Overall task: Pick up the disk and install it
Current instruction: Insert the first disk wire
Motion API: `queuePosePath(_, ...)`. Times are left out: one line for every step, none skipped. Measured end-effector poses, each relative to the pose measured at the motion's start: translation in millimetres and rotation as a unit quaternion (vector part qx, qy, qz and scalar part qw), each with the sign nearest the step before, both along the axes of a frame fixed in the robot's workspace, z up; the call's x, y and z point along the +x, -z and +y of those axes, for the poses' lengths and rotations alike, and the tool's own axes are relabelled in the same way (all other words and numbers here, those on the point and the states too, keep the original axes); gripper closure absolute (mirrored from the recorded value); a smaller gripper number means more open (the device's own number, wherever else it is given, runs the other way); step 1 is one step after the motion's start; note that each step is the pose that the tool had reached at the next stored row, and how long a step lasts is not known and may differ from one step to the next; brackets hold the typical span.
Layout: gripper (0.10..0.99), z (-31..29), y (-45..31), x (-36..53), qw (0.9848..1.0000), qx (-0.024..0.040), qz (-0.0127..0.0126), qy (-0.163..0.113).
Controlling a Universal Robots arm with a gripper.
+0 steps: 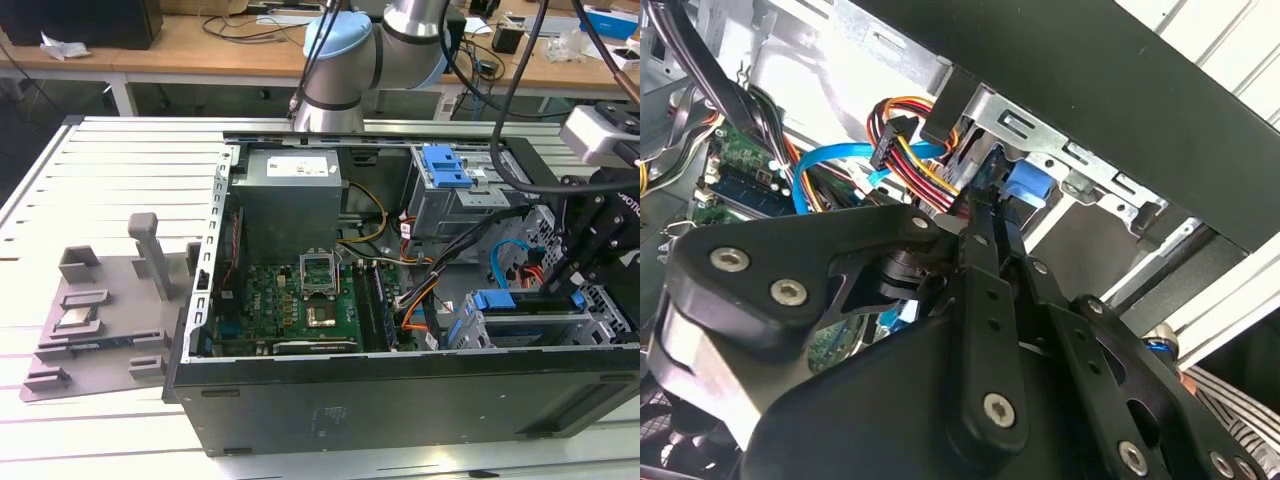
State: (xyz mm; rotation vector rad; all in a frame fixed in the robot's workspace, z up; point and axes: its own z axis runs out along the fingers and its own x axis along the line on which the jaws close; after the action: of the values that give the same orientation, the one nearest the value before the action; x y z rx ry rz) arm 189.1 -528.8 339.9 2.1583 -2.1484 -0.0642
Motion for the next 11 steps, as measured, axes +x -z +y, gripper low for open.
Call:
queuePosePath(0.918,0.0,0.9,0.4,1.0,0.0,0.0,0.0)
queuePosePath(0.918,0.0,1.5,0.6,1.0,0.0,0.0,0.0)
queuePosePath(0.918,-0.1,2.5,1.1,1.0,-0.0001,0.0,0.0)
queuePosePath(0.918,-0.1,3.3,1.4,1.0,-0.0001,0.0,0.0)
queuePosePath(0.918,-0.1,4.0,1.6,1.0,-0.0001,-0.0001,0.0)
queuePosePath(0.918,-0.1,4.6,1.7,1.0,-0.0001,-0.0001,0.0)
queuePosePath(0.918,-0.1,4.8,1.8,1.0,-0.0002,-0.0001,0.0)
queuePosePath(0.918,-0.2,5.2,1.8,1.0,-0.0001,0.0,0.0)
queuePosePath(0.918,-0.1,5.4,1.8,1.0,0.0003,-0.0001,0.0)
queuePosePath(0.843,-0.1,5.7,1.9,1.0,0.0005,0.0,0.0)
queuePosePath(0.843,-0.1,5.2,1.9,1.0,0.0,0.0,0.0)
